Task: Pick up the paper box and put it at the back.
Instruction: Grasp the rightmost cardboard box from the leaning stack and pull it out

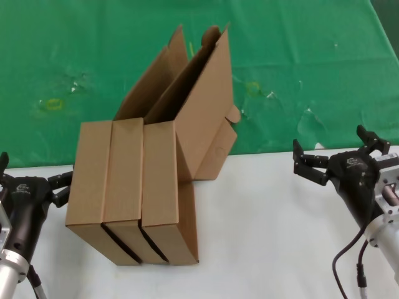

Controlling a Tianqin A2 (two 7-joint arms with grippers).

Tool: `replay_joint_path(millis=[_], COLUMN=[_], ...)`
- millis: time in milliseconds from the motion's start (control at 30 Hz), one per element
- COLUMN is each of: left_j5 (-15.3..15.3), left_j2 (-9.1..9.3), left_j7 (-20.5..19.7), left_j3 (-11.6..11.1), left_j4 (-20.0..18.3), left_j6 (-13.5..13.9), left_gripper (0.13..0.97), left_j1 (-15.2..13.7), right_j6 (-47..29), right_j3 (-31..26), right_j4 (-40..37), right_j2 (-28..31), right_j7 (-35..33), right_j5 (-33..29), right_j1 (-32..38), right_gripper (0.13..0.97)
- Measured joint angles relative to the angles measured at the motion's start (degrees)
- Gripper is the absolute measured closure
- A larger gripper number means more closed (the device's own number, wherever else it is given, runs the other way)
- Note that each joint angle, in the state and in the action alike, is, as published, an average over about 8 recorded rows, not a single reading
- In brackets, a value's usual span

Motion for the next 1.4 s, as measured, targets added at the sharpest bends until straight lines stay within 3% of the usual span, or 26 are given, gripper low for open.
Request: replay_joint_path(millis=[1400], left_j5=[0.0], left_j2=[0.00], left_j7=[0.0], left_j3=[0.0], left_j4=[0.0], left_j6=[0.0], left_gripper=[0.135], left_j1=[0.0], right_j6=[0.0], right_j3=[0.0], right_j4=[0.0], right_j2=[0.0], right_j7=[0.0], right_j5=[0.0], right_j1=[0.0], right_gripper=[0.129])
